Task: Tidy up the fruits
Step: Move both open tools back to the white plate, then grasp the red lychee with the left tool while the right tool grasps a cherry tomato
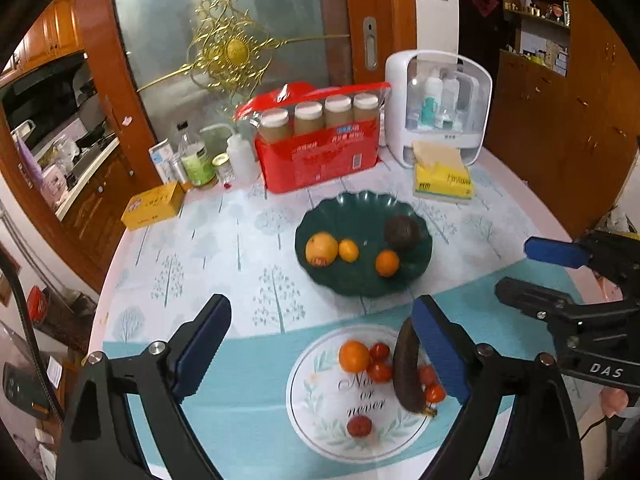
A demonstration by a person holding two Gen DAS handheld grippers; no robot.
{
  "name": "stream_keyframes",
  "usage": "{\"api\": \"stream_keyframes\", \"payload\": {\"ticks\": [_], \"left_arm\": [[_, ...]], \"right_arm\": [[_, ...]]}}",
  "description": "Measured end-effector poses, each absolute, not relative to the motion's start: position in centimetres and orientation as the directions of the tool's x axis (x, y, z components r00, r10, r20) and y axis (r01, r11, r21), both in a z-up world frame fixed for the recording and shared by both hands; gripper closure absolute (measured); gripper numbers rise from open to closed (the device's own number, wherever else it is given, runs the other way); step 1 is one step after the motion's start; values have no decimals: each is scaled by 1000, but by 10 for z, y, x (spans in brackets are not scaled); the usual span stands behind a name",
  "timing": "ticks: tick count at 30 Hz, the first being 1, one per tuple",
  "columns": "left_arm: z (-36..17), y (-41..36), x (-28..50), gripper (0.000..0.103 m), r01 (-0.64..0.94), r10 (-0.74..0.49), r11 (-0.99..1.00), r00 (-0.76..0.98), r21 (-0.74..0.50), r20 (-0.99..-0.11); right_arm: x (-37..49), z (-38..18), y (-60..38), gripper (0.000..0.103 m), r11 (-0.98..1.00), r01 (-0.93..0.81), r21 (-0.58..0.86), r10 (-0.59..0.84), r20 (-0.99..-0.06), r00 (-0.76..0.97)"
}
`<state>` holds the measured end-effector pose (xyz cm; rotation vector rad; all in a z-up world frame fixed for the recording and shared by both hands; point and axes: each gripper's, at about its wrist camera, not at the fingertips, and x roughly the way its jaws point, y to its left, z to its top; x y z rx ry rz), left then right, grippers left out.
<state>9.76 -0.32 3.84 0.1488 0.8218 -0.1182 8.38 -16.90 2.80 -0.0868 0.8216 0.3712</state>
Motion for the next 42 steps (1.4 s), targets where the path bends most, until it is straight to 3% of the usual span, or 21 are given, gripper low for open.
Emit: {"api": "stream_keyframes", "payload": {"ticks": [9,18,22,30,35,42], "left_arm": [[-44,-1,68,12,138,1,985,599,105,-801],[-129,15,61,12,73,-48,997,454,-17,-890],[-153,15,58,20,63,-61,997,420,-38,-905],[-171,13,59,34,59,-152,988,378,-140,-913],[-176,8,60,49,72,-177,984,361,-162,-916],[-178,4,63,52,76,-198,980,363,-183,-911]], "right_arm": [[57,-31,-166,47,928,-373,22,247,-785,568],[44,-110,-170,53,921,-380,80,254,-864,435],[43,-136,-169,65,916,-387,108,264,-889,376],[50,-152,-160,66,898,-412,155,303,-896,324],[56,-161,-158,66,889,-417,191,330,-897,294],[63,-169,-158,71,880,-418,227,359,-894,269]]}}
